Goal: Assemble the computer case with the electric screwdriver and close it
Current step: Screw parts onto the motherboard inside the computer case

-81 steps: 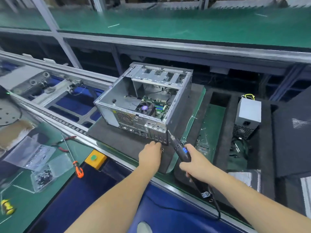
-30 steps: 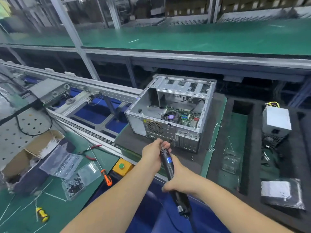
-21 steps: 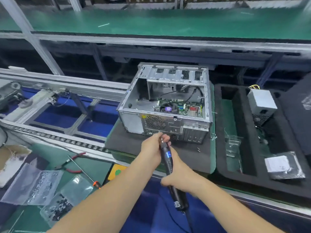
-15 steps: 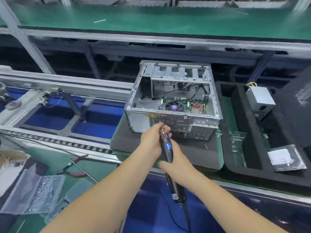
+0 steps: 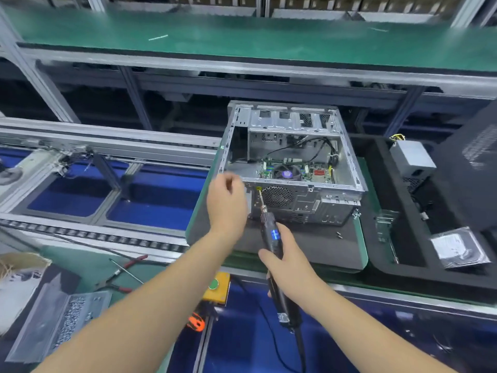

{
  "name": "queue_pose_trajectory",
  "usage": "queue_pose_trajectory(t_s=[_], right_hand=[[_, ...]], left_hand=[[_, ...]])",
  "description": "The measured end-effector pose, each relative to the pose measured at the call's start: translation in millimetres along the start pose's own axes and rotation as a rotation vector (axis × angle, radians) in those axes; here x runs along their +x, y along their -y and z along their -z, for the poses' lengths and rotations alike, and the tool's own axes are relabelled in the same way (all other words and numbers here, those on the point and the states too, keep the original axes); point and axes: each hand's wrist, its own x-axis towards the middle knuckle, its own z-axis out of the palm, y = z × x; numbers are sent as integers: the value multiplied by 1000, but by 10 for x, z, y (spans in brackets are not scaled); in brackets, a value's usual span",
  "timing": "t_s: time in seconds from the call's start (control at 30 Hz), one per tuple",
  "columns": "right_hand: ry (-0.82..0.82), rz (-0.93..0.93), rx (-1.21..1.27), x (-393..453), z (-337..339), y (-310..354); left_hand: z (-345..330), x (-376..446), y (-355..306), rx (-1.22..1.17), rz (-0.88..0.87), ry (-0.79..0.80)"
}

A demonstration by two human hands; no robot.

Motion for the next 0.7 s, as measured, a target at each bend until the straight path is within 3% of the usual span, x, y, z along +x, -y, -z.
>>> queue_pose_trajectory(t_s=[0.07, 0.13, 0.17, 0.23, 0.3, 0.47, 0.7], right_hand=[[2, 2, -3, 5, 19, -2], [7, -6, -9, 16, 45, -2], [8, -12, -9, 25, 55, -5], [12, -18, 1, 41, 64, -5], [14, -21, 7, 56, 61, -2], [15, -43, 11, 94, 34, -4], [-7, -47, -12, 130, -35, 59]], left_hand=[[32, 336, -115, 392, -431, 68], [-45, 711, -249, 727, -621, 313], [-96, 858, -304, 851, -609, 494], [-153, 1047, -335, 928, -424, 835], [-158, 1148, -291, 867, -280, 1006], [-130, 1200, -259, 680, -299, 1013], [-94, 1151, -274, 650, -342, 1011]])
